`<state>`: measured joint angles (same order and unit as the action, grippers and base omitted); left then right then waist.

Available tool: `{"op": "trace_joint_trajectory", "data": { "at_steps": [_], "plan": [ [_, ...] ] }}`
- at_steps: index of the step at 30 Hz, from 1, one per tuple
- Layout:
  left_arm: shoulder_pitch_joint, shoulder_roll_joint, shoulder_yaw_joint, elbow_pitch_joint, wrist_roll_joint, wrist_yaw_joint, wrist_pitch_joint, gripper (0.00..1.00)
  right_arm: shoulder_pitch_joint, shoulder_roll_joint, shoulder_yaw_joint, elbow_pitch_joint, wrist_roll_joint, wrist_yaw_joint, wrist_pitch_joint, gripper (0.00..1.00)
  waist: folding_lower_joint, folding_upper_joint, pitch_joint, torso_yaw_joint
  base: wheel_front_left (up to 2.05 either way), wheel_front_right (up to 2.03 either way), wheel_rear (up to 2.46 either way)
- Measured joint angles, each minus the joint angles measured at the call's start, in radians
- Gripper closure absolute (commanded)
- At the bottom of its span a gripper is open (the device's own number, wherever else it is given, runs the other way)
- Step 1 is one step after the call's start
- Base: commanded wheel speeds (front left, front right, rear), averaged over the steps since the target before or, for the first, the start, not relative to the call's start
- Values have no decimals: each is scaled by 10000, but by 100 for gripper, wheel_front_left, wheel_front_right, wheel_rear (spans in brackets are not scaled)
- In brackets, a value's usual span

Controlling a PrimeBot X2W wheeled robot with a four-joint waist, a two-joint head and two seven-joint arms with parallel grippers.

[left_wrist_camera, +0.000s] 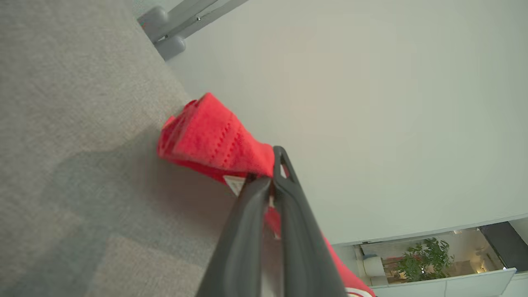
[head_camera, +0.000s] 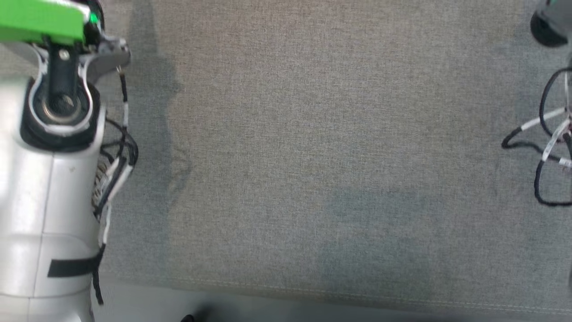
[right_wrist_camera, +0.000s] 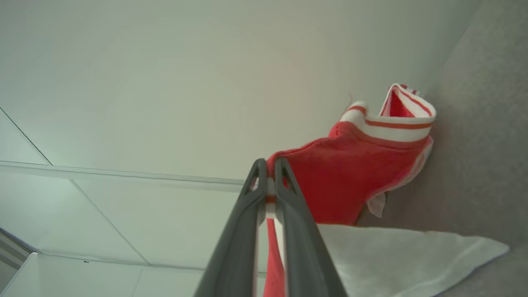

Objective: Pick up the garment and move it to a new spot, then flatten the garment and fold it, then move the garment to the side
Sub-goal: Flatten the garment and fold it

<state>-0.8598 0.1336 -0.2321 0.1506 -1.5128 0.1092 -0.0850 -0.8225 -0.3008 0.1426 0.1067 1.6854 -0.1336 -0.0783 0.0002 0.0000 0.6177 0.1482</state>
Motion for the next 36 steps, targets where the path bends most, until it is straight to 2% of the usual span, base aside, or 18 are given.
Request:
{"op": "trace_joint_trajectory", "data": {
  "at_steps": [3, 6, 18, 23, 26, 36],
  "plan": [
    [1536, -21, -36, 67, -173, -393, -144, 100, 1536, 226, -341, -554, 330, 10, -169, 100, -1, 0, -205, -4, 0, 0, 0],
    [2512, -58, -6, 77, -272, -573, -244, 100, 2624, 334, -477, -750, 428, 8, -284, 100, -1, 0, -489, -57, 0, 0, 0],
    [4920, -176, 163, -140, -786, -840, -529, 100, 5911, 826, -585, -2015, 1122, 6, -366, 100, -3, 0, -1955, -285, 0, 0, 0],
    [5749, 25, 454, -510, -859, -805, -656, 100, 7379, 1024, -259, -2364, 1296, 4, -359, 100, -3, 0, -2601, -366, 0, 0, 0],
    [6135, 153, 481, -941, -855, -640, -669, 100, 8170, 993, -278, -2502, 1360, 4, -456, 100, -3, 0, -2914, -468, 0, 0, 0],
    [7853, 35, 221, -2236, -859, -295, -757, 100, 10195, 855, -706, -3041, 1626, 4, -805, 100, -3, 0, -3315, -793, 0, 0, 0]
  ]
}}
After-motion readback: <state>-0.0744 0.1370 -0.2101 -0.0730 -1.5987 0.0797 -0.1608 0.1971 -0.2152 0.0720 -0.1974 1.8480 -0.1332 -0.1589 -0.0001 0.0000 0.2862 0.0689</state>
